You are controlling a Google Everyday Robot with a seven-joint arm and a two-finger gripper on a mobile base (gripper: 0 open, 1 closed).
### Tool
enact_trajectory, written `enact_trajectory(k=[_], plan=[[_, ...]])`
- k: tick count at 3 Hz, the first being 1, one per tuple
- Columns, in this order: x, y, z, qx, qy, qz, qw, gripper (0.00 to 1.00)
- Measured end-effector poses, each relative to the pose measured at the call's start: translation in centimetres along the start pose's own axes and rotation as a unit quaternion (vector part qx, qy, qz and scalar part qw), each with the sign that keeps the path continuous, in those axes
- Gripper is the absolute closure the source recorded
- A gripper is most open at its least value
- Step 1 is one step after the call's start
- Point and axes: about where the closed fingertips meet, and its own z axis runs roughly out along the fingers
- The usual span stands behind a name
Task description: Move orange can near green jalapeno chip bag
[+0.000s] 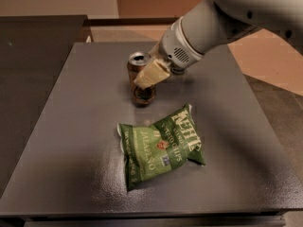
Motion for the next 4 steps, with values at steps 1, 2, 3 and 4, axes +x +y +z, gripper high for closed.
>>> enact_trajectory(k=[1, 2, 3, 4], plan=[[1.5, 1.1, -1.7, -0.007, 0.006, -0.015, 0.9998, 1.00], [2.7, 2.3, -1.9, -0.020, 0.000, -0.027, 0.9994, 0.82], [3.9, 3.1, -1.4, -0.034, -0.008, -0.027, 0.9990, 0.58], [3.7, 3.2, -1.4, -0.034, -0.008, -0.029, 0.9990, 0.35]])
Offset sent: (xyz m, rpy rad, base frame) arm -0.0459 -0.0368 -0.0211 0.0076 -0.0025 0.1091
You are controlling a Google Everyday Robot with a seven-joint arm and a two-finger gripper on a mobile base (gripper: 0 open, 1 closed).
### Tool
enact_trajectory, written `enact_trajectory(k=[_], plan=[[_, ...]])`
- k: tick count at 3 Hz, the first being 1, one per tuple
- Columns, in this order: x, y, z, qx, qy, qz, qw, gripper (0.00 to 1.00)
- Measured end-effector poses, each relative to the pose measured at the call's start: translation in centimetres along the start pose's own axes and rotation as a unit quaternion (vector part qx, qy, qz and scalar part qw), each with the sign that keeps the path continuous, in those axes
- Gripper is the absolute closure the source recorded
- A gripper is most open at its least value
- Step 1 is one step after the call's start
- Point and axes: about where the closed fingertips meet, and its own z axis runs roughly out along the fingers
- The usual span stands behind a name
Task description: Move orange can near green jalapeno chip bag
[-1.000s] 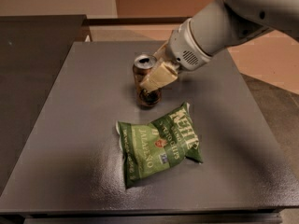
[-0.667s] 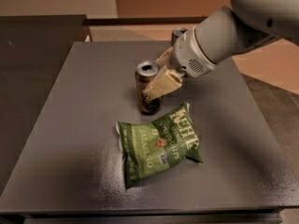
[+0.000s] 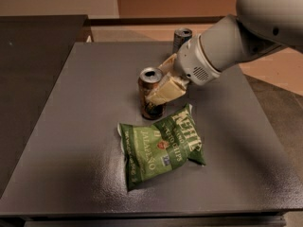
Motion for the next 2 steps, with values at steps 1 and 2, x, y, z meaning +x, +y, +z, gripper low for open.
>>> enact_trajectory(k=[1, 2], plan=[[-0.16, 0.13, 0.04, -0.001, 0.000, -0.002, 1.0000, 0.12], [-0.31, 0.24, 0.07, -0.001, 0.001, -0.003, 1.0000, 0.00]])
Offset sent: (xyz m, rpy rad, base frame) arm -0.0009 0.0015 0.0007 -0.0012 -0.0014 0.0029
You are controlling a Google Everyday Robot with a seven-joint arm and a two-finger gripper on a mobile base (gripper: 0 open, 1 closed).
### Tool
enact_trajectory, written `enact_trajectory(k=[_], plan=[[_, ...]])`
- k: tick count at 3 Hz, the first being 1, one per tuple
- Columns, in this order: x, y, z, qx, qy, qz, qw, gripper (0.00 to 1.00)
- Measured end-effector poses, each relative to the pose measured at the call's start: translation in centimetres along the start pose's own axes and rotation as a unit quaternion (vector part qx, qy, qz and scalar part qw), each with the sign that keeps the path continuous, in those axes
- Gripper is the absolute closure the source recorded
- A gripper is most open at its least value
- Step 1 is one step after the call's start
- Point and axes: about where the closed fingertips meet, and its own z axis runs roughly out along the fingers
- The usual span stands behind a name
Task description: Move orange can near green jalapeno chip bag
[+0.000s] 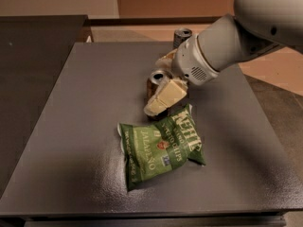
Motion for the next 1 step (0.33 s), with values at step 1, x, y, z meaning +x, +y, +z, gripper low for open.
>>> enact_trajectory(k=[1], plan=[[-0.01, 0.00, 0.00, 0.000, 0.000, 0.000, 1.0000, 0.00]])
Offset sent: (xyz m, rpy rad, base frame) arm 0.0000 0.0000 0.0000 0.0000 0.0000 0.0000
